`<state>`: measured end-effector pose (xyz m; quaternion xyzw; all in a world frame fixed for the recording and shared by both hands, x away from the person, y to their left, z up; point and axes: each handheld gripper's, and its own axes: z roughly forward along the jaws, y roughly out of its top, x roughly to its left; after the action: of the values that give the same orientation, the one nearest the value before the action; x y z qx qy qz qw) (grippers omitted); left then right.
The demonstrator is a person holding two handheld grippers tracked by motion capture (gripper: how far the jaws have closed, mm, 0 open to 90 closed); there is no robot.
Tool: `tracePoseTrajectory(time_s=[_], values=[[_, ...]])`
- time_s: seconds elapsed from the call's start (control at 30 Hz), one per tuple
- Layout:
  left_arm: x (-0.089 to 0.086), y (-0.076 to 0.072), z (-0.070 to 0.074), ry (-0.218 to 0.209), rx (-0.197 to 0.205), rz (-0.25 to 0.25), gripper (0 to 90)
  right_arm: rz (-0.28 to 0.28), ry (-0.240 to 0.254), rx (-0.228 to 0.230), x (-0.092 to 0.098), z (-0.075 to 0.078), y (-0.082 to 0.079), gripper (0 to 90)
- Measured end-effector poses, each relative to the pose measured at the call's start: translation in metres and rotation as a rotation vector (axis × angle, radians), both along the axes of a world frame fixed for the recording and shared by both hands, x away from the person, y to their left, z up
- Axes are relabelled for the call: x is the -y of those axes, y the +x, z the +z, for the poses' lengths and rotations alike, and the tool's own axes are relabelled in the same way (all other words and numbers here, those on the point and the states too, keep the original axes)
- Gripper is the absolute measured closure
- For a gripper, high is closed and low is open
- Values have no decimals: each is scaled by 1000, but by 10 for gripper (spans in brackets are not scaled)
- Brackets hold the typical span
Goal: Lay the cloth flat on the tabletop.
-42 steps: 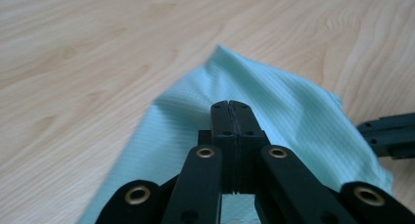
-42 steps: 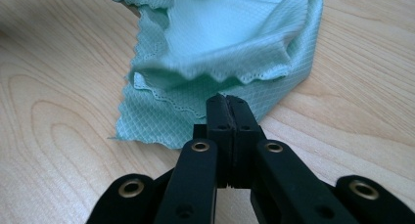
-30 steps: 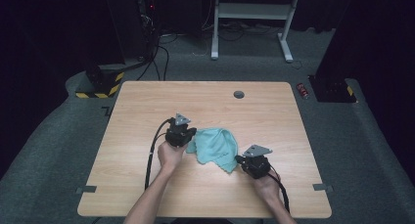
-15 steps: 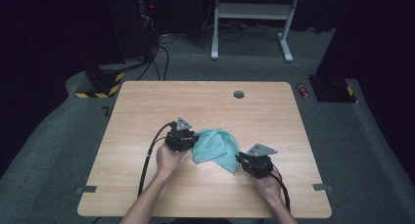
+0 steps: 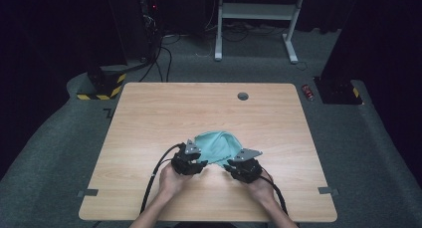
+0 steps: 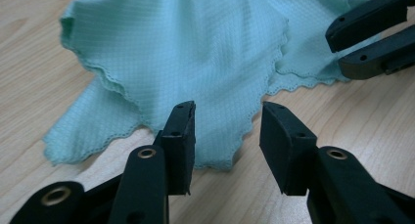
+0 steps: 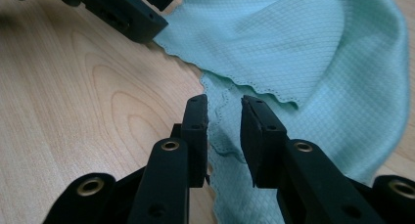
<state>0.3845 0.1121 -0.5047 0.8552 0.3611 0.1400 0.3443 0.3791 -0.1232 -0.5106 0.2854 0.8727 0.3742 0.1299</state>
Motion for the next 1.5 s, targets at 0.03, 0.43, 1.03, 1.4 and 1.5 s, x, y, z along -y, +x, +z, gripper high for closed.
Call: tracePoseTrajectory(time_s=[0.03, 0.43, 1.03, 1.4, 1.5], values=[[2, 0, -1, 19, 4, -2, 575, 7, -1, -3, -1, -1, 1, 720], [7, 5, -7, 59, 18, 7, 801, 5, -37, -13, -5, -5, 4, 898], [27, 54, 40, -90, 90, 37, 894, -32, -2, 15, 4, 7, 8, 889], [54, 108, 23, -81, 39, 116, 893, -19, -30, -4, 3, -2, 8, 759], [52, 112, 11, -58, 21, 136, 886, -9, -31, 3, 2, -4, 6, 749]])
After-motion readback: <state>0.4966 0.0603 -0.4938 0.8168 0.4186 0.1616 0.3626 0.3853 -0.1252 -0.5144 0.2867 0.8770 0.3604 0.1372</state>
